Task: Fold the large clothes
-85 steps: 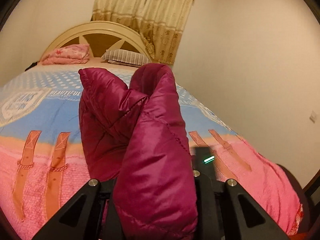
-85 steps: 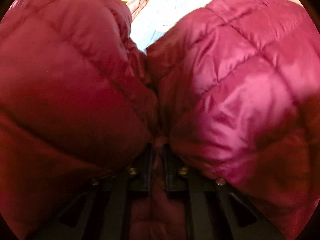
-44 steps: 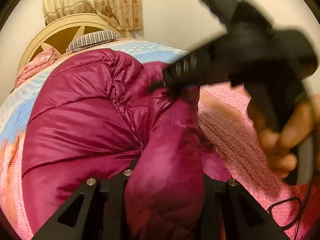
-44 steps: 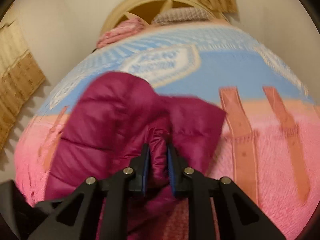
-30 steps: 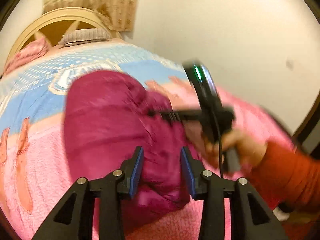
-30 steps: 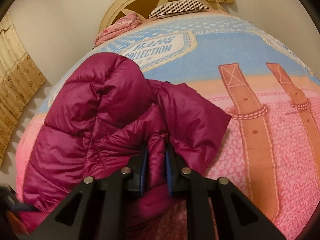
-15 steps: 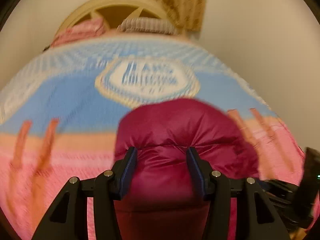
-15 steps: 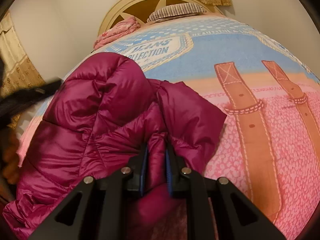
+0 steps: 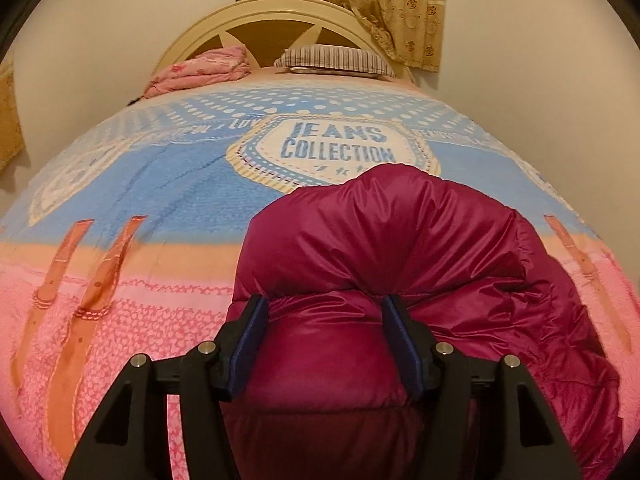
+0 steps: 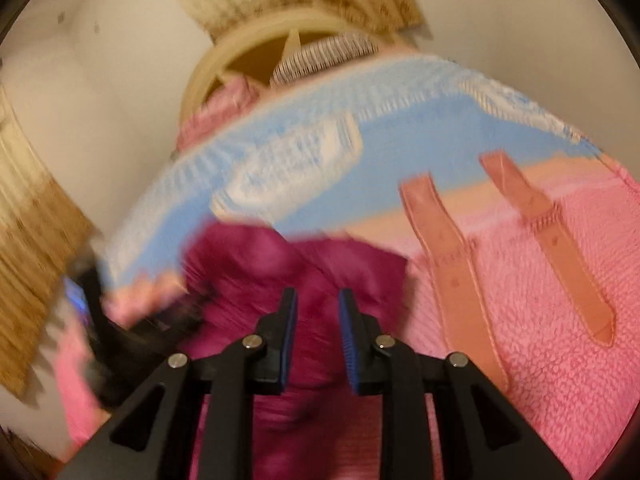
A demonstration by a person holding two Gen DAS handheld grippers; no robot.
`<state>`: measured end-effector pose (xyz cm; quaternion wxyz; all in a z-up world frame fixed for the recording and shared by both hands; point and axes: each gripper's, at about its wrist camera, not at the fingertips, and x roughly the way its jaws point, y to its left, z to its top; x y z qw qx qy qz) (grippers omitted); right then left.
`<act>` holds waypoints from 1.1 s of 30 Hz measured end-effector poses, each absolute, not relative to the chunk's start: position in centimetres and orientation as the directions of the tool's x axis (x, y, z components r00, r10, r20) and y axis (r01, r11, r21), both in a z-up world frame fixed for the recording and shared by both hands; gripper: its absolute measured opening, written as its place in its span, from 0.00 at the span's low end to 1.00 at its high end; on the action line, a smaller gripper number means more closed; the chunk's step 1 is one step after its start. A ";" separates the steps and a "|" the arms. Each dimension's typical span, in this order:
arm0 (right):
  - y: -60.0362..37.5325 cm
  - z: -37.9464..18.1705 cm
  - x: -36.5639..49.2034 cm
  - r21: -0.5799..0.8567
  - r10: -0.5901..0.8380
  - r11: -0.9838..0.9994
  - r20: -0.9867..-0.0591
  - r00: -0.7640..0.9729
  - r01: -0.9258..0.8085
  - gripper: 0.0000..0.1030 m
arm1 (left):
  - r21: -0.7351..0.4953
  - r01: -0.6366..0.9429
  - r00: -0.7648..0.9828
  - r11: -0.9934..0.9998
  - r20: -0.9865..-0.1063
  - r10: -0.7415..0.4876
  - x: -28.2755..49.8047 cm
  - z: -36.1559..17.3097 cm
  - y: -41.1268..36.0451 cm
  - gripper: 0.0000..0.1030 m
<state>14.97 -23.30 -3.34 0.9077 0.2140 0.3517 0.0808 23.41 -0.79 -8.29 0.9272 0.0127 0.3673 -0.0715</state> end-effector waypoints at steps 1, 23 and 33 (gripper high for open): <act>-22.8 -1.8 14.9 0.481 0.306 0.877 -0.575 0.759 0.010 0.25 | -0.011 0.138 0.725 0.990 -0.681 -0.108 23.3 -8.3 -1.0 0.61; -15.8 -10.3 22.2 0.131 0.005 0.984 -0.702 0.712 0.122 0.33 | -0.050 0.124 0.696 0.991 -0.708 -0.123 23.7 -8.7 -0.4 0.64; -16.4 -12.2 23.4 0.184 0.082 0.979 -0.742 0.665 0.085 0.33 | -0.041 0.177 0.680 0.983 -0.717 -0.152 25.7 -5.8 -0.4 0.64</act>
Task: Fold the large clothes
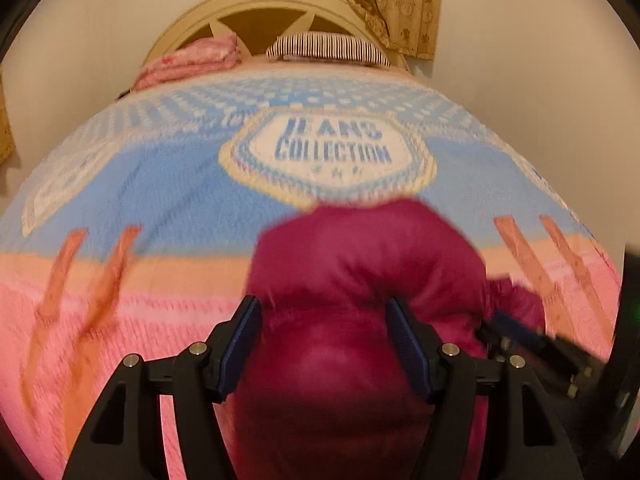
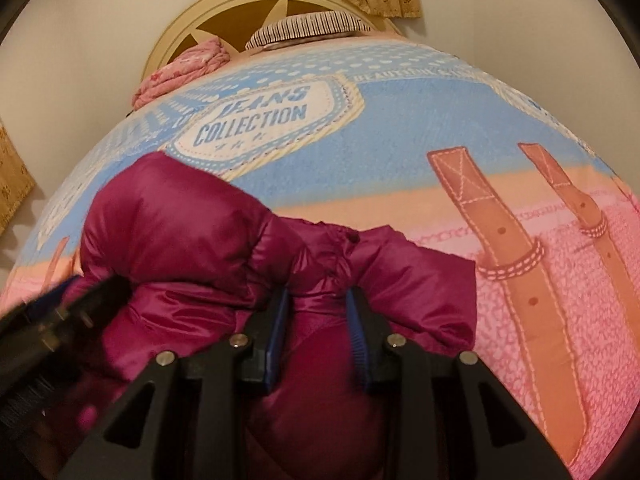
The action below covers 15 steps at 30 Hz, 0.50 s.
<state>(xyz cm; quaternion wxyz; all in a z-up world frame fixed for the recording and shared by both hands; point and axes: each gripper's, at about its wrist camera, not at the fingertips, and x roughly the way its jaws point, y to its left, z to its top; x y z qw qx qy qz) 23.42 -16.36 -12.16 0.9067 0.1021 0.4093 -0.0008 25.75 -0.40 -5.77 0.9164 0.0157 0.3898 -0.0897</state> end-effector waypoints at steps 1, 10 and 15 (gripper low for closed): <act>-16.3 -12.2 23.4 0.180 0.079 0.980 -0.742 0.665 0.084 0.33 | -0.018 0.171 0.687 0.985 -0.715 -0.132 26.3 -5.4 -0.6 0.64; -16.4 -12.5 23.8 0.206 0.111 0.976 -0.745 0.658 0.069 0.34 | 0.059 0.152 0.675 0.987 -0.735 -0.060 28.9 -8.4 -2.2 0.67; -16.6 -12.5 23.6 0.224 0.123 0.972 -0.738 0.663 0.069 0.34 | 0.109 0.145 0.688 0.983 -0.725 -0.021 28.9 -9.5 -2.9 0.68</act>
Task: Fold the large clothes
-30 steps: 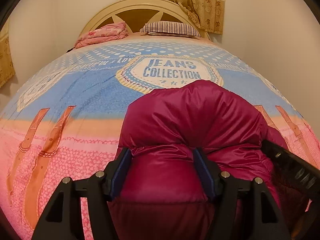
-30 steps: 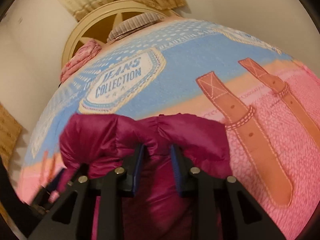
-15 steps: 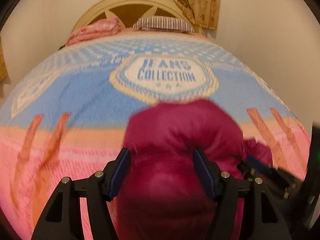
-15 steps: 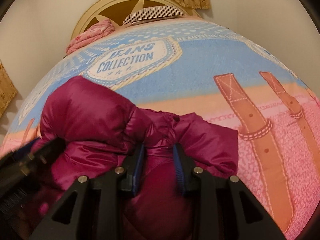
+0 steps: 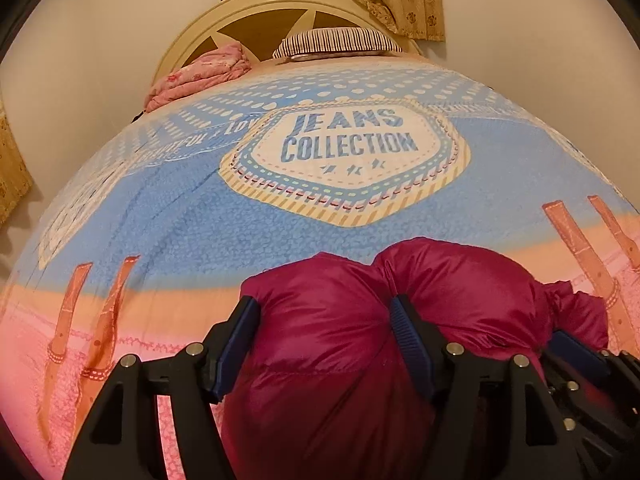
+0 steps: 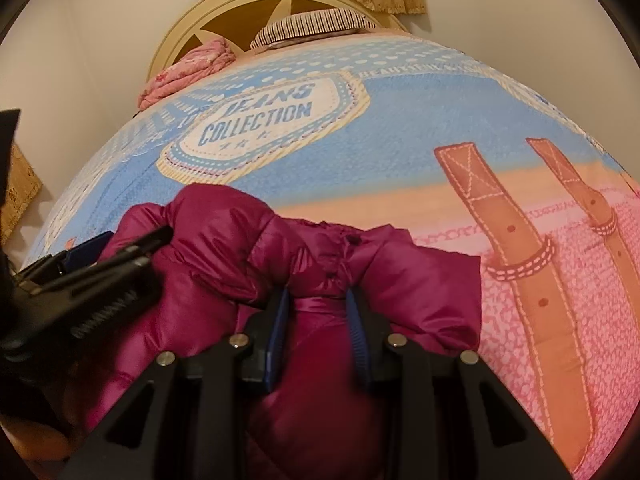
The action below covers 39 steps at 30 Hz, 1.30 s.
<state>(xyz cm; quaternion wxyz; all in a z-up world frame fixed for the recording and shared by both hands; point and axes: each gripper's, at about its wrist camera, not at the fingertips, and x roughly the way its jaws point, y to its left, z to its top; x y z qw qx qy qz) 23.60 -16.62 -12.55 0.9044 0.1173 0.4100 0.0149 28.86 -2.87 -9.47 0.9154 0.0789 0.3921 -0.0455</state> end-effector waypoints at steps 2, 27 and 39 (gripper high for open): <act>-16.7 -12.6 23.6 0.230 0.127 0.971 -0.738 0.663 0.070 0.34 | 0.095 0.143 0.681 0.985 -0.732 -0.028 29.1 -9.9 -2.7 0.70; -18.0 -12.1 19.6 0.207 0.065 0.971 -0.706 0.705 0.118 0.38 | 0.116 0.131 0.683 0.985 -0.730 -0.005 29.5 -10.2 -2.9 0.74; -17.7 -12.3 19.9 0.183 0.045 0.975 -0.713 0.700 0.124 0.39 | -0.018 0.131 0.654 0.991 -0.750 -0.100 27.0 -7.0 1.5 0.73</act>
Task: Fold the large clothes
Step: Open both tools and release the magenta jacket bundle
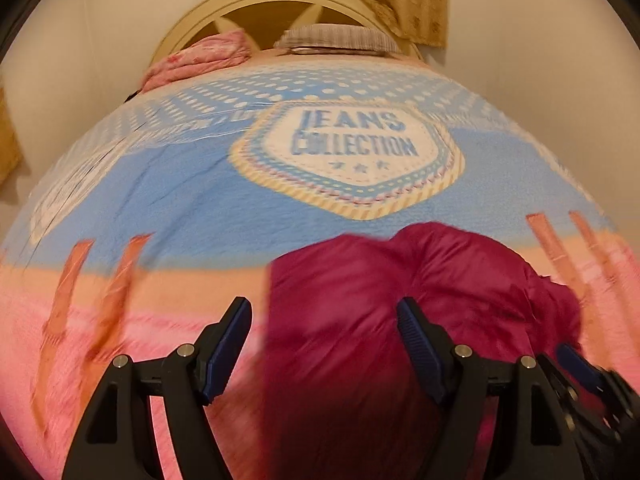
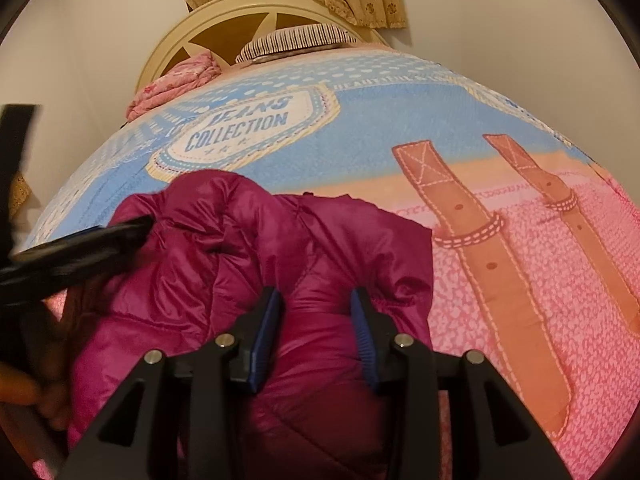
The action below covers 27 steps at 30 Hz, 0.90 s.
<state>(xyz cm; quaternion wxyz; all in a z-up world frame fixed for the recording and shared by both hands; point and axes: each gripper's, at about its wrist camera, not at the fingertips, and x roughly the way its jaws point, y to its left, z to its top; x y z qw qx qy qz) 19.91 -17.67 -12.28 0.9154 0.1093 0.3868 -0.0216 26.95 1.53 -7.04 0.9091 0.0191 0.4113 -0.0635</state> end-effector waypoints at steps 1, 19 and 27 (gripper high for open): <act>-17.7 -12.3 19.9 0.186 0.047 0.975 -0.713 0.700 0.124 0.39 | -0.036 0.121 0.649 0.992 -0.753 -0.106 26.1 -6.7 2.4 0.73; -19.2 -7.2 11.8 0.320 0.153 0.944 -0.634 0.758 0.076 0.62 | -0.066 0.186 0.660 0.980 -0.731 -0.175 13.9 -6.8 5.8 0.73; -19.5 -5.4 4.8 0.306 0.149 0.951 -0.585 0.797 0.047 0.80 | 0.036 0.201 0.700 0.979 -0.704 -0.118 12.4 -6.2 5.1 0.73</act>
